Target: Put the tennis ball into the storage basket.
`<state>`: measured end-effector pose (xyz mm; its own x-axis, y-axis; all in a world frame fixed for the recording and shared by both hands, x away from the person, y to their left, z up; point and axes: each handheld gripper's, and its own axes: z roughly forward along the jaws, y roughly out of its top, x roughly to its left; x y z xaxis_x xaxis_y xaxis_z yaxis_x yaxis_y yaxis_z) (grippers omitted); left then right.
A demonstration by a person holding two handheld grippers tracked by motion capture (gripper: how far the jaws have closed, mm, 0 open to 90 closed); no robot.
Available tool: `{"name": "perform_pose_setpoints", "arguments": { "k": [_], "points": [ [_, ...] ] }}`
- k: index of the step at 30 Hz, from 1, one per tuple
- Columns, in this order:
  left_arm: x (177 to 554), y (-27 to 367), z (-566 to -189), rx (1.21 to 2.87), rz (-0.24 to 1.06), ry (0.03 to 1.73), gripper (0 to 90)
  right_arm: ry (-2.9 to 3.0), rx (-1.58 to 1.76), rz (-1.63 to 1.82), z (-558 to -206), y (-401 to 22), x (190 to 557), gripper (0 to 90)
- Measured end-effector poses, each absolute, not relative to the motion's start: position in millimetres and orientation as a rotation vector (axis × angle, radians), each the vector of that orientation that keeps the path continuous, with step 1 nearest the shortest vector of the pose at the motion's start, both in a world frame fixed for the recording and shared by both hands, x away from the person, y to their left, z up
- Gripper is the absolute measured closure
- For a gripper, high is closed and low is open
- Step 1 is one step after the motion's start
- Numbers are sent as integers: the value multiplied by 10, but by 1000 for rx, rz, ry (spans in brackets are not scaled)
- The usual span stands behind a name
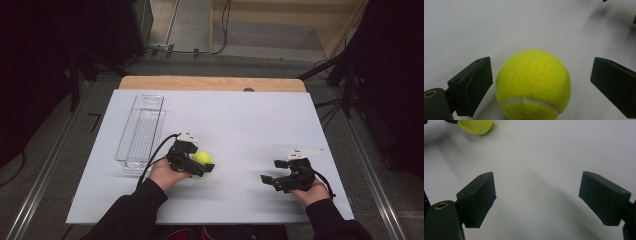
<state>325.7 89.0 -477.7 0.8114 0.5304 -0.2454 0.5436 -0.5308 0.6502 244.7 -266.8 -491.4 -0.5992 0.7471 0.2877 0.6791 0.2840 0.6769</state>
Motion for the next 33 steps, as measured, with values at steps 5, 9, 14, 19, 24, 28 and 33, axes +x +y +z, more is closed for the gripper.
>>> {"name": "perform_pose_setpoints", "arguments": {
  "k": [5, 9, 14, 19, 24, 28, 33],
  "points": [
    [3248, 884, -4822, 2245, -24, 792, 43, 2445, 1368, 1226, -4915, -2665, 2448, 123],
    [3251, 863, -4877, 2275, -14, 790, 42, 2445, 1367, 1221, -4918, -2664, 2449, 123],
    [3256, 845, -4931, 2303, -6, 791, 43, 2445, 1367, 1220, -4919, -2663, 2450, 123],
    [3242, 849, -4957, 2306, 5, 791, 93, 2444, 1368, 1218, -4919, -2664, 2450, 123],
    [3226, 861, -4954, 2314, 33, 775, 254, 2446, 1366, 1218, -4918, -2663, 2449, 123],
    [3220, 856, -4957, 2313, 40, 770, 258, 2445, 1367, 1218, -4917, -2664, 2448, 123],
    [3219, 857, -4956, 2317, 45, 758, 260, 2449, 1366, 1216, -4917, -2664, 2445, 123]
  ]
}}
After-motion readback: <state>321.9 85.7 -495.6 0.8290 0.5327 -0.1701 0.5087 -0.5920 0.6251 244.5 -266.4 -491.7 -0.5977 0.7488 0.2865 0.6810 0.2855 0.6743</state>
